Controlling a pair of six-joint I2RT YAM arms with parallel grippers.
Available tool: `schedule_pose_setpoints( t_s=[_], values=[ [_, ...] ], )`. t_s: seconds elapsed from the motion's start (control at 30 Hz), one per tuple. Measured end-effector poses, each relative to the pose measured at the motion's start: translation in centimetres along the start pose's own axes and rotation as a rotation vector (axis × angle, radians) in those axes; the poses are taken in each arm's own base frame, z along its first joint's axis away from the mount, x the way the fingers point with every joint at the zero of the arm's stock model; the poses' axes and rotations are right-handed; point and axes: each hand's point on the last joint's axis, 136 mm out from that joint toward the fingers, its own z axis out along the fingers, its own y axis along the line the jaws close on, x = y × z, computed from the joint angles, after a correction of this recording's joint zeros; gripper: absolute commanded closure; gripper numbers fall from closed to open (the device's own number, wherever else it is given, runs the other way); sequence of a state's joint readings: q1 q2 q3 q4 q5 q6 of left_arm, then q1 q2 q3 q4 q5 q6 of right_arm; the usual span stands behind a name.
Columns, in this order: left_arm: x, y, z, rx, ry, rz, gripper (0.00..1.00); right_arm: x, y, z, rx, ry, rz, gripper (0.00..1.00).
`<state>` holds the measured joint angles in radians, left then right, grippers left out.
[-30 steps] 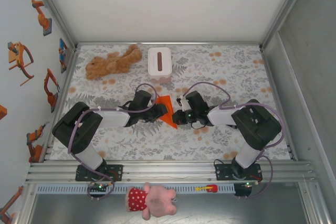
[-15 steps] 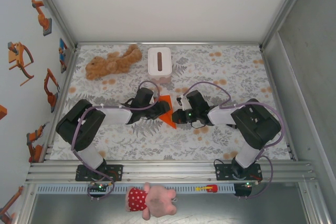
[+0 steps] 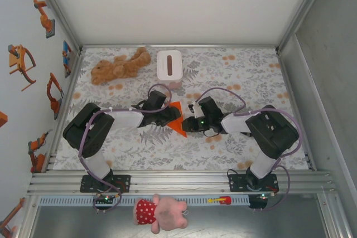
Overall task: Fold a paper plane with a square sheet of paper (pick it up from the middle)
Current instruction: Fourth fold the wing at the center of the table.
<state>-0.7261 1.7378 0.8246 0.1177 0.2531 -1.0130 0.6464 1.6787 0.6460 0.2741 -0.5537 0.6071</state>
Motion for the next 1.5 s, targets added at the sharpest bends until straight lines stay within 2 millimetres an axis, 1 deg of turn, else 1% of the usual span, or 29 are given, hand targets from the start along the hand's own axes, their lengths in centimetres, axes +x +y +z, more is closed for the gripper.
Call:
schedule_pose_setpoints(
  t_s=[0.17,0.33,0.53,0.73,0.93,1.1,1.27,1.5],
  values=[
    [-0.2,0.4,0.0,-0.033,-0.002,-0.023,0.52,-0.9,0.4,-1.7,0.026,-0.073,-0.027,0.66],
    [-0.2,0.5,0.1,-0.045,0.000,-0.043,0.55,-1.0,0.1,-2.2,0.054,-0.103,-0.025,0.66],
    [-0.3,0.5,0.3,-0.050,0.001,-0.059,0.56,-0.8,-0.2,-1.7,0.050,-0.098,-0.004,0.69],
    [-0.3,0.5,0.4,-0.064,0.009,-0.063,0.56,0.3,-1.0,-0.6,0.043,-0.043,0.024,0.73],
    [-0.3,0.6,0.4,-0.088,0.022,-0.073,0.56,0.1,-0.5,-0.1,0.008,-0.030,0.018,0.77],
    [-0.3,0.6,0.5,-0.102,0.031,-0.079,0.56,0.1,-0.3,0.0,-0.002,-0.025,0.017,0.80],
    [-0.3,0.6,0.5,-0.109,0.035,-0.082,0.56,0.0,-0.1,0.1,-0.014,-0.022,0.014,0.81],
    [-0.3,0.6,0.6,-0.122,0.043,-0.086,0.55,0.4,-0.4,0.4,-0.016,-0.005,0.022,0.81]
  ],
)
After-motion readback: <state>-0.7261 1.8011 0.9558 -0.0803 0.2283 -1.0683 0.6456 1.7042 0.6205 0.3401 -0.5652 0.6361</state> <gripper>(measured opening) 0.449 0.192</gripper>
